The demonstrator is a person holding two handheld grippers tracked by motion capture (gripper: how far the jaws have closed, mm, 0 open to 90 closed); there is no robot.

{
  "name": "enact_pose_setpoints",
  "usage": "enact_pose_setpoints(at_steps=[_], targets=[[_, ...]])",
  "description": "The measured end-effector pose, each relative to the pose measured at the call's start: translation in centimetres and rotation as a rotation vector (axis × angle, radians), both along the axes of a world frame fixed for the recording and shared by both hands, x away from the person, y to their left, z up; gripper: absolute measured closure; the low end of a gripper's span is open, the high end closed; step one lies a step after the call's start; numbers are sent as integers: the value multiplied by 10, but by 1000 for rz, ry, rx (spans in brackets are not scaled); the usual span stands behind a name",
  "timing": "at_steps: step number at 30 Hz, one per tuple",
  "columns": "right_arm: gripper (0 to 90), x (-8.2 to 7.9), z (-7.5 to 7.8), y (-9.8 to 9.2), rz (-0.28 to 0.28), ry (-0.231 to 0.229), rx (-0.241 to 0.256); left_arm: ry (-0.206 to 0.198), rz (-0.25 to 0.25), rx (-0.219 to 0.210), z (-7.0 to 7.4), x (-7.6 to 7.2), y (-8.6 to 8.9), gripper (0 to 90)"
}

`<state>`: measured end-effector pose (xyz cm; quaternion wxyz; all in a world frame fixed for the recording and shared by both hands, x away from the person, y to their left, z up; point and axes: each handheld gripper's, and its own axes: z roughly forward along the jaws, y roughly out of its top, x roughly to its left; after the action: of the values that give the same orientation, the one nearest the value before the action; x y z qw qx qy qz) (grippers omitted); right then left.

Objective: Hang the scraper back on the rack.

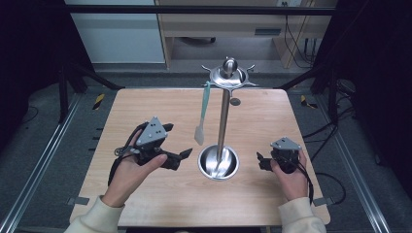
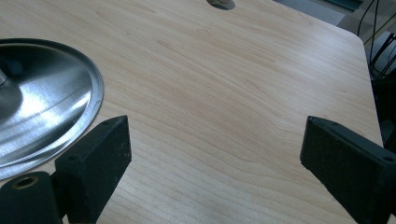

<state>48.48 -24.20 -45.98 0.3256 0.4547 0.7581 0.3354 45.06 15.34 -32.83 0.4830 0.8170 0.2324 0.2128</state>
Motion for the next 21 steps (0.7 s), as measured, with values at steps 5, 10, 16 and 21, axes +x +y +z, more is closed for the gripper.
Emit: enact_pose_setpoints(at_steps=[5, 10, 16, 21], targets=[[90, 0, 0, 0, -1, -2, 4, 15, 16, 12, -19, 2, 4, 59], [89, 0, 0, 1, 4, -1, -9, -11, 54, 66, -33, 4, 13, 60], [89, 0, 0, 1, 3, -3, -4, 30, 96, 101, -58, 9, 25, 61], [89, 0, 0, 1, 0, -1, 4, 52, 120, 122, -72, 13, 33, 60]])
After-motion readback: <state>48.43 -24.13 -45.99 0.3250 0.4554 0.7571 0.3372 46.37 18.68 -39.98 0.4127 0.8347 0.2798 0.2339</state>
